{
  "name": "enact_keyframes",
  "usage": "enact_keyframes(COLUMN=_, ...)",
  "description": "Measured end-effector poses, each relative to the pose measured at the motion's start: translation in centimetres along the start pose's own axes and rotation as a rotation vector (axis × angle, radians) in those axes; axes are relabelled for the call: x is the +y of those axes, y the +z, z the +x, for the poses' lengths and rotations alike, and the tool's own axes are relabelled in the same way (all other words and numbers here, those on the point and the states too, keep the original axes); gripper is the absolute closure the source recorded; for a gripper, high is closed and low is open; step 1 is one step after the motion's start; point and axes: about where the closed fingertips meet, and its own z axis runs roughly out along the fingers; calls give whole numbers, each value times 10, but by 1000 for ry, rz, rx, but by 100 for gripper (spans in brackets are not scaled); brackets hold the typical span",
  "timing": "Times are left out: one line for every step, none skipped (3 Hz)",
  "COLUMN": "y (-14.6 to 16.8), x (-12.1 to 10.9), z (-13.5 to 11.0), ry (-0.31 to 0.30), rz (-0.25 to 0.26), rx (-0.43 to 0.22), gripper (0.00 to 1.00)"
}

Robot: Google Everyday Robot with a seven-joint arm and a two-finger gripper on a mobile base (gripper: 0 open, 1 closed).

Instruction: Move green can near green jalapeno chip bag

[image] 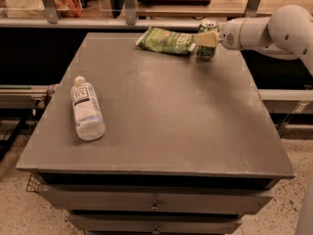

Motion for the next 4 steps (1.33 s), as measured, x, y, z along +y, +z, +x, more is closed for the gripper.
enact_keyframes(y=7, x=1, z=9, ry=48, rz=-9, rx=-10, gripper=31)
enact_keyframes(y=10, x=2, z=10, ry=71, rz=-15, rx=-21, gripper=8)
enact_keyframes(y=11, x=5, z=12, ry=87, rz=-24, rx=-20, gripper=0)
enact_keyframes(y=9, x=9, z=16, ry=97, rz=-36, rx=-9, gripper=0)
